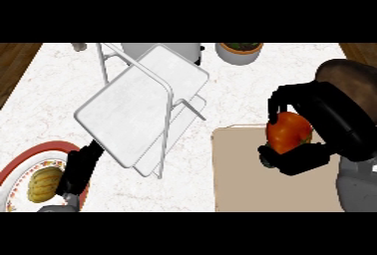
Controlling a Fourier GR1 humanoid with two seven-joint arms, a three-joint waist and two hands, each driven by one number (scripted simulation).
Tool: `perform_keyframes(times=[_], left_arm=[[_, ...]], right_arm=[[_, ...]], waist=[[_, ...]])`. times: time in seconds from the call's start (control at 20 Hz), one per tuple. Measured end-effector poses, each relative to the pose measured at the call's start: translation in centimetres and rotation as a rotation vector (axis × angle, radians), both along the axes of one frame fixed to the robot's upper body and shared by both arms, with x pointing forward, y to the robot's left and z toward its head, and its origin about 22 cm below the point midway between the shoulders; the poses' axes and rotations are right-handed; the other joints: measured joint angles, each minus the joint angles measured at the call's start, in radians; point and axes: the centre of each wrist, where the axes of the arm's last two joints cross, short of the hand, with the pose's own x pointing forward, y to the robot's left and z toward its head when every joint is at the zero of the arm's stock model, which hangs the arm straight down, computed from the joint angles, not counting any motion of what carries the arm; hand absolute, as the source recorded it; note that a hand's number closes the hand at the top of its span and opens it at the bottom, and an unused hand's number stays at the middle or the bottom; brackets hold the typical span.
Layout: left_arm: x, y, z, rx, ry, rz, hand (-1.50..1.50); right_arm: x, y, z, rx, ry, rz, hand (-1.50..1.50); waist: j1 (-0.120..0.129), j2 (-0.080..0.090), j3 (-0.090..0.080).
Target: Pick the tomato from the tray and place it in the tiered shelf
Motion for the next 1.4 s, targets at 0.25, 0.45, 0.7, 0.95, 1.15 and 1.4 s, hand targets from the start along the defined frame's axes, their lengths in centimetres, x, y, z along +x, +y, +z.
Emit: perform_keyframes(times=[0.25,0.45,0.7,0.95,1.15,1.4], left_arm=[[0.3,0.3,0.3,-0.006,-0.002,-0.003,0.00],[0.5,0.0,0.9,-0.003,-0.003,-0.004,0.00],[0.5,0.0,0.8,-0.004,-0.001,-0.010,0.00],[0.5,-0.5,0.8,-0.001,0.000,-0.010,0.00],[0.7,-0.2,0.7,-0.002,-0.012,-0.019,0.00],[1.1,-0.6,0.9,-0.003,-0.012,-0.024,0.00]], right_arm=[[2.0,1.5,5.0,0.111,-0.028,-0.005,1.50],[3.7,4.4,7.8,0.127,-0.044,-0.023,1.50],[6.7,9.1,9.1,0.141,-0.054,-0.058,1.50],[9.6,12.6,9.7,0.128,-0.053,-0.057,1.50],[11.5,15.2,9.1,0.087,-0.055,-0.023,1.50],[13.2,18.3,8.1,0.039,-0.028,0.011,1.50]], waist=[[0.002,0.001,0.000],[0.005,0.001,0.000],[0.011,0.004,0.000],[0.016,0.006,0.000],[0.018,0.008,0.000],[0.028,0.010,0.000]])
